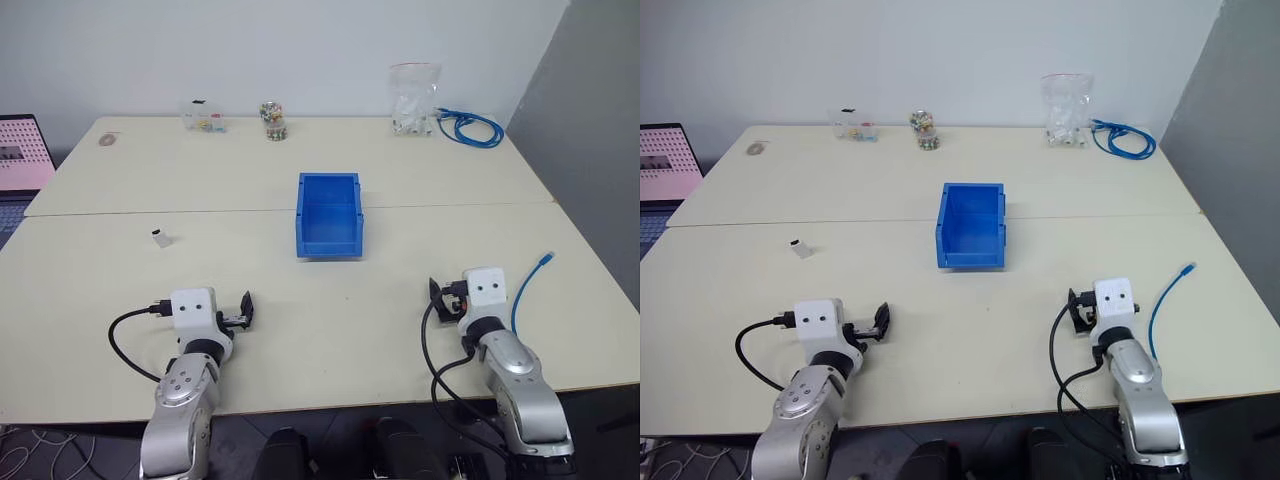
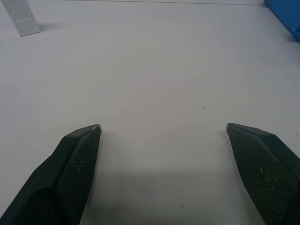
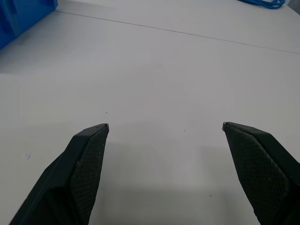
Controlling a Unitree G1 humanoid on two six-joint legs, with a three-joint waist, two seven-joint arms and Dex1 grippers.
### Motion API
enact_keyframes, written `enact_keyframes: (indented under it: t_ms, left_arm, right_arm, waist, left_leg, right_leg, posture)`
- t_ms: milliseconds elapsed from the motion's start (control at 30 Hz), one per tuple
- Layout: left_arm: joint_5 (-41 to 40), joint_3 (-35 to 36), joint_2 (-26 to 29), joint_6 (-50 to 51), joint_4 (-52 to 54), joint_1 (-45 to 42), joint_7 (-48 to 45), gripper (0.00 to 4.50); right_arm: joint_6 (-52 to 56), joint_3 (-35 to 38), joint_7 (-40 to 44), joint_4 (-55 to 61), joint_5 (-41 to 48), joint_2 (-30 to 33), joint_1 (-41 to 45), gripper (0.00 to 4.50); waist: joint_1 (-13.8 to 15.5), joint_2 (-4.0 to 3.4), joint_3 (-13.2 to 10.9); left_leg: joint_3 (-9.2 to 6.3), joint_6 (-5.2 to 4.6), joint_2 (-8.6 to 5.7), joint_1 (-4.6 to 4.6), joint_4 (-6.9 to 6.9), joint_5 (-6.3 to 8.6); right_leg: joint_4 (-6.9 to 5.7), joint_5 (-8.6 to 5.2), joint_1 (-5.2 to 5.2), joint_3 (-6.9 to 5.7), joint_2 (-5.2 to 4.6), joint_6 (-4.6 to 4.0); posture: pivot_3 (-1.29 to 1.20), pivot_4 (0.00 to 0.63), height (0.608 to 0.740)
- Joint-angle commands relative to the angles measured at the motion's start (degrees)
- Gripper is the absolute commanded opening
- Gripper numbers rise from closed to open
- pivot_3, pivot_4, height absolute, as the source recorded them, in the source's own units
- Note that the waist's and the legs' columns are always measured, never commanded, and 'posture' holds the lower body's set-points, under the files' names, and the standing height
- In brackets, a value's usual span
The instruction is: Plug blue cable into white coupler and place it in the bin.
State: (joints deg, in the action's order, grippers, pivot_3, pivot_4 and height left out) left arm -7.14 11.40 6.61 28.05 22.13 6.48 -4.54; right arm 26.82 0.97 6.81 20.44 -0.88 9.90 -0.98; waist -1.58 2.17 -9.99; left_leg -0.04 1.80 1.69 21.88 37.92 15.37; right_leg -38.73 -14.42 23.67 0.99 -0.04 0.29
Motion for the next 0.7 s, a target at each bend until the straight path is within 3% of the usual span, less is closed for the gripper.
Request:
enact_keyframes:
  t_ms: [33, 700]
  left_arm:
    - [0.4, 0.5, -0.2, -1.6, 1.3, -0.1, 1.5, 4.5]
    - [0.6, 1.0, -2.2, -2.3, 1.3, 0.7, 5.9, 4.5]
  right_arm:
    - [-0.2, 0.4, -0.7, 2.6, 0.3, -0.6, 0.1, 4.13]
    - [-0.5, 0.5, -1.3, 0.7, -0.8, -0.3, 0.9, 4.13]
  waist:
    - [0.0, 0.0, 0.0]
    - [0.0, 0.0, 0.0]
  left_leg:
    - [0.0, 0.0, 0.0, 0.0, 0.0, 0.0]
    - [-0.01, 0.0, 0.02, 0.02, -0.04, 0.0]
  right_leg:
    - [0.0, 0.0, 0.0, 0.0, 0.0, 0.0]
    - [0.07, -0.02, 0.01, -0.02, 0.0, -0.03]
  posture:
    - [0.0, 0.15, 0.74]
    - [0.0, 0.15, 0.74]
